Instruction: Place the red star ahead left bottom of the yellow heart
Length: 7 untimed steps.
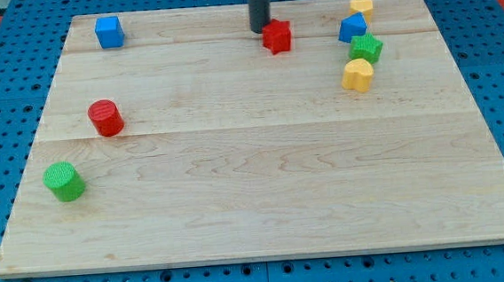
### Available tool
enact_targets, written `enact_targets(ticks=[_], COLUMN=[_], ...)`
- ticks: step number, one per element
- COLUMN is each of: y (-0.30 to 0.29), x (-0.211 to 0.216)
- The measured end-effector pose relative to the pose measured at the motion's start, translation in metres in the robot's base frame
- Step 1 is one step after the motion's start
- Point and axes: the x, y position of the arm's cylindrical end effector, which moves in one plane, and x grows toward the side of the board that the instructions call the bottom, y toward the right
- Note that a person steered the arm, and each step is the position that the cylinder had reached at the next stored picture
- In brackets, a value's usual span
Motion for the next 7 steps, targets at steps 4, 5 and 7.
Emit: enact_targets(ticks=[4,5,7], y=[0.009,-0.003,-0.009], x=[0.119,0.092,0.093])
